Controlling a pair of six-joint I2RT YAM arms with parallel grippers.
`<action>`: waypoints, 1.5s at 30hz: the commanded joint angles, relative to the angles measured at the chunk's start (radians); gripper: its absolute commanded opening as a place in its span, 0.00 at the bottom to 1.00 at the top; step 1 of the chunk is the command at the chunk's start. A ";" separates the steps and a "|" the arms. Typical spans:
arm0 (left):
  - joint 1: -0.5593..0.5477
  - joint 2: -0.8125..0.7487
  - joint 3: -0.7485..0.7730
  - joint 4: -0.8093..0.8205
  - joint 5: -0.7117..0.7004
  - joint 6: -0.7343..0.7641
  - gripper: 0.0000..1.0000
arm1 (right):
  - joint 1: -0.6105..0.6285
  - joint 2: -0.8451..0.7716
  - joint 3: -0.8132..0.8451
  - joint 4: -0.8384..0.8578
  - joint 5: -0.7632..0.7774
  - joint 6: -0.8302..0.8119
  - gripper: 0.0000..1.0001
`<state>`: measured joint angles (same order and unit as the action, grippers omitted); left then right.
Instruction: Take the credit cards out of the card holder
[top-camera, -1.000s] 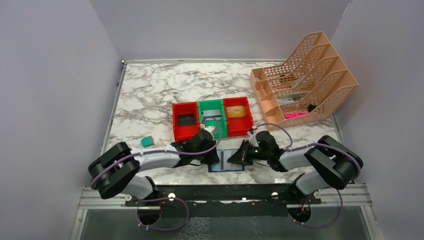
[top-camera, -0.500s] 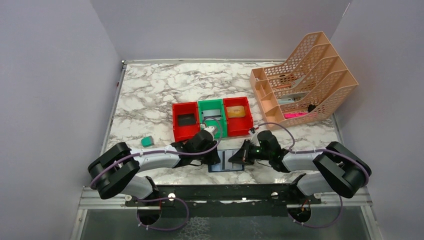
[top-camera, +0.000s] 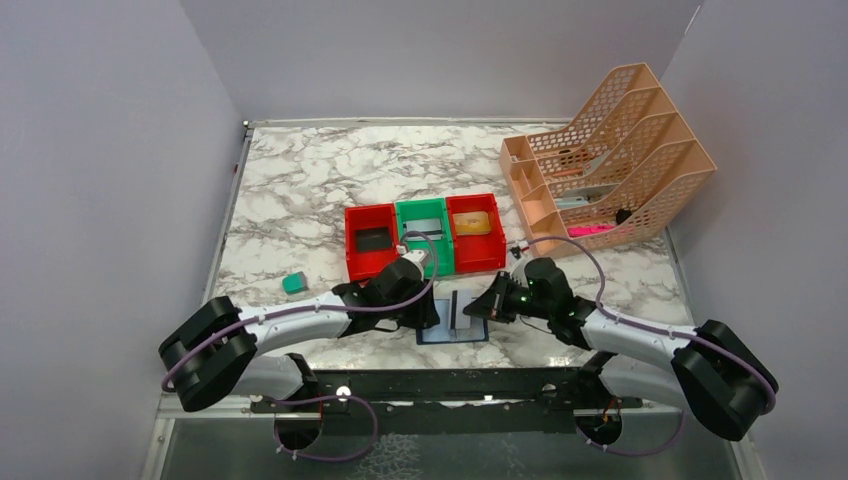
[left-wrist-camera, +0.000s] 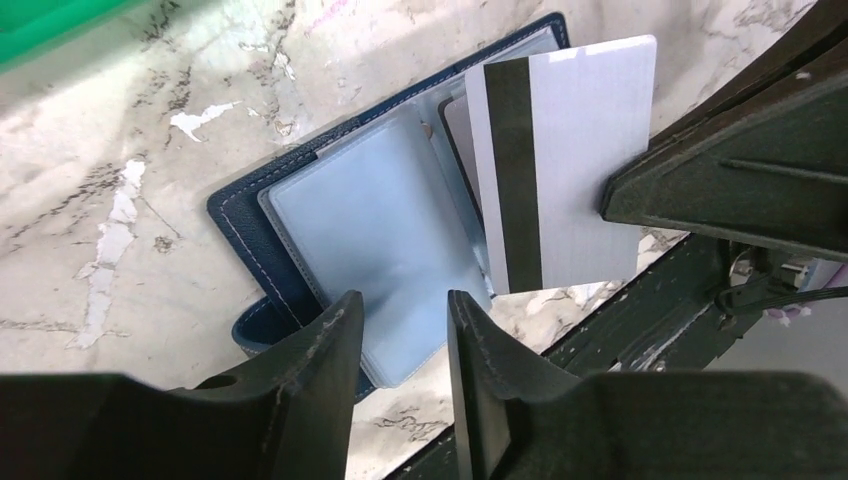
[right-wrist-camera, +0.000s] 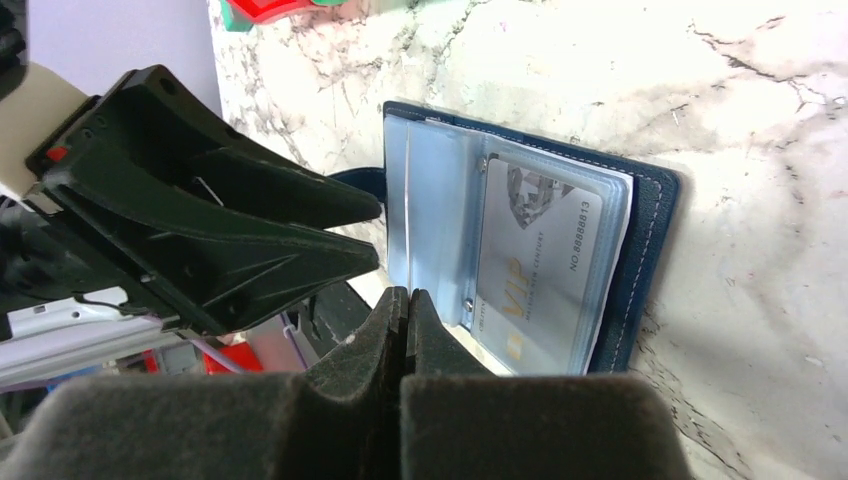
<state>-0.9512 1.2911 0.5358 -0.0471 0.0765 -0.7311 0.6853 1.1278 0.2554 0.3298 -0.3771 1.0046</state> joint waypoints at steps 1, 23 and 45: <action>-0.003 -0.064 0.049 -0.066 -0.071 0.035 0.43 | -0.001 -0.058 0.019 -0.085 0.070 -0.035 0.01; 0.018 -0.536 0.200 -0.456 -0.623 0.219 0.99 | -0.001 -0.201 0.152 -0.253 0.147 -0.256 0.01; 0.324 -0.447 0.298 -0.515 -0.529 0.450 0.99 | -0.001 -0.145 0.314 -0.281 0.142 -0.562 0.01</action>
<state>-0.7288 0.7570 0.7979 -0.5655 -0.5903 -0.3374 0.6853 0.9825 0.5220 0.0341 -0.2508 0.5297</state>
